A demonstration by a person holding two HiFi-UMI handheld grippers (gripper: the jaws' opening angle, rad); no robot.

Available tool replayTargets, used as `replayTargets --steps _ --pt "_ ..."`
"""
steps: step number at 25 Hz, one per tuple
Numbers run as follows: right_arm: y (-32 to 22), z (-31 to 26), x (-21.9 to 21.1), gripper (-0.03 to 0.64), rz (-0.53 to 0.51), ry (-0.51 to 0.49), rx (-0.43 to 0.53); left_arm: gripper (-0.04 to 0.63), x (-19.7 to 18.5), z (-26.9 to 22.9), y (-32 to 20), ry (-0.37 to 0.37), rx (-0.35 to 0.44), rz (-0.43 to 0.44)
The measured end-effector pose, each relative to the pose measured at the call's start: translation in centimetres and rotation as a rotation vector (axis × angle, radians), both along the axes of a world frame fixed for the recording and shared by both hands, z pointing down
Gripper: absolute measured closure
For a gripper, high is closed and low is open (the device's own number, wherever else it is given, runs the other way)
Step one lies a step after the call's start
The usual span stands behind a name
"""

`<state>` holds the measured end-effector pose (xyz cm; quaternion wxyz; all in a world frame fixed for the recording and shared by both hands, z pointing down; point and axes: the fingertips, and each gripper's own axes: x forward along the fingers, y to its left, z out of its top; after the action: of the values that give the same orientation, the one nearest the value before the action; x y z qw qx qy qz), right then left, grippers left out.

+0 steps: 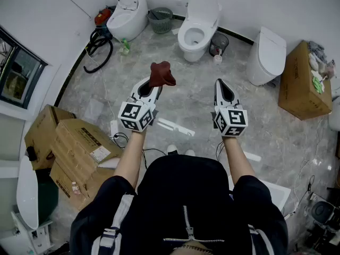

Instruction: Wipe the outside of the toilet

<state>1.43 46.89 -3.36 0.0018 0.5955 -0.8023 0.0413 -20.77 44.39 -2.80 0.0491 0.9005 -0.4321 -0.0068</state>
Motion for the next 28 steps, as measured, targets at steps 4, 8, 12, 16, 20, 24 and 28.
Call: replayTargets --steps 4,8,12,16,20,24,28 --pt "-1.1 0.6 -1.6 0.614 0.000 0.013 0.001 0.538 -1.5 0.6 -1.2 0.002 -0.006 0.002" --pt "-2.1 1.0 -3.5 0.614 -0.007 0.022 0.005 0.538 -3.0 1.2 -2.2 -0.002 -0.008 0.007" --pt "-3.1 1.6 -4.8 0.614 -0.007 0.035 0.007 0.540 -4.5 1.7 -3.6 -0.002 -0.002 0.013" --pt "-4.2 2.5 -6.1 0.614 -0.009 0.042 -0.012 0.538 -6.1 2.1 -5.2 0.008 -0.012 0.007" --pt "-6.2 3.1 -7.0 0.614 -0.019 0.051 -0.027 0.539 -6.7 2.6 -7.4 0.015 -0.024 0.007" --pt "-9.8 3.9 -7.0 0.614 -0.020 0.047 -0.038 0.538 -6.6 3.5 -10.8 0.013 -0.038 0.010" --pt "-14.9 5.4 -6.9 0.614 -0.025 0.032 -0.054 0.540 -6.6 4.8 -15.8 0.006 -0.055 0.001"
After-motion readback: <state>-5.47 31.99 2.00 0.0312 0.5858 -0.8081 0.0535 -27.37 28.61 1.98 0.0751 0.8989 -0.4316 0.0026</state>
